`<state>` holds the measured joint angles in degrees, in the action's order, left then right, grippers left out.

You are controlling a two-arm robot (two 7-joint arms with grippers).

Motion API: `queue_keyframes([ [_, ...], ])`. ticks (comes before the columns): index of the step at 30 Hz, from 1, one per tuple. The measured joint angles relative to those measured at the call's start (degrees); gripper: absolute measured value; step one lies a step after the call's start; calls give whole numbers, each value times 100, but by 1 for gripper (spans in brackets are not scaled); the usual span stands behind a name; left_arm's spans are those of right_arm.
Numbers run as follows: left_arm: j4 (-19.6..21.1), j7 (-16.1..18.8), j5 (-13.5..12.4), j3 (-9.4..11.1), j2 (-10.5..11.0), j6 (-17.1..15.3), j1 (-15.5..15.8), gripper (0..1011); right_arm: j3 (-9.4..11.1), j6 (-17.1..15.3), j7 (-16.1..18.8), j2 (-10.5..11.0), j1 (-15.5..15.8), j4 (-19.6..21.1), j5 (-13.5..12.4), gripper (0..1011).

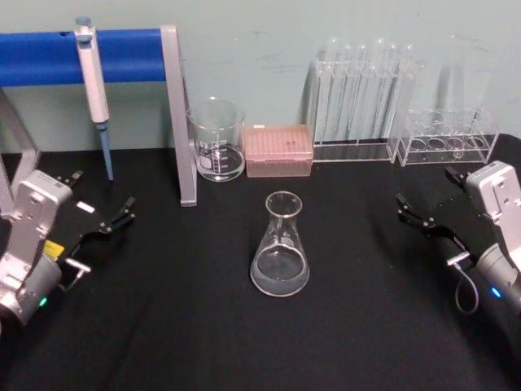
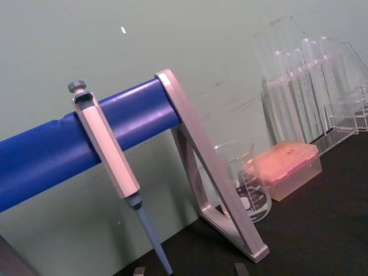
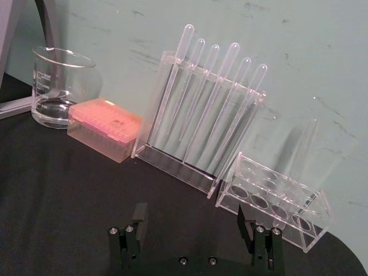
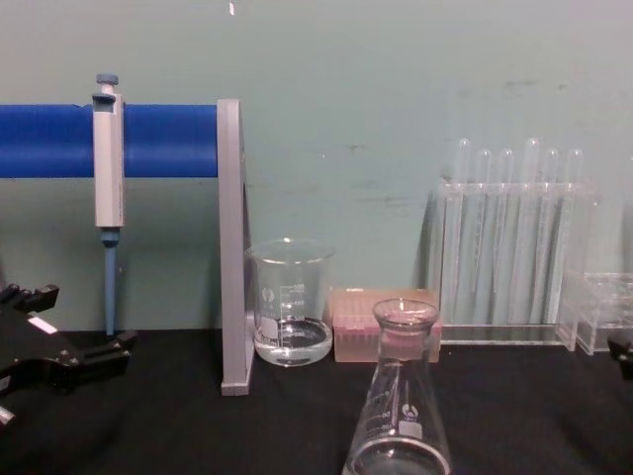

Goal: Grasp the erlenmeyer flask with one hand, shake it three times, then place it back.

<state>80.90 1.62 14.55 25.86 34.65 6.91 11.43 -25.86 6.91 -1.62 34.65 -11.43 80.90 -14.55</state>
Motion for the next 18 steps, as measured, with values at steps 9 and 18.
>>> queue_keyframes([
  [9,0,0,0,0,0,0,0,1001,0,0,0,0,0,0,0,1003],
  [18,0,0,0,0,0,0,0,1001,0,0,0,0,0,0,0,1002],
])
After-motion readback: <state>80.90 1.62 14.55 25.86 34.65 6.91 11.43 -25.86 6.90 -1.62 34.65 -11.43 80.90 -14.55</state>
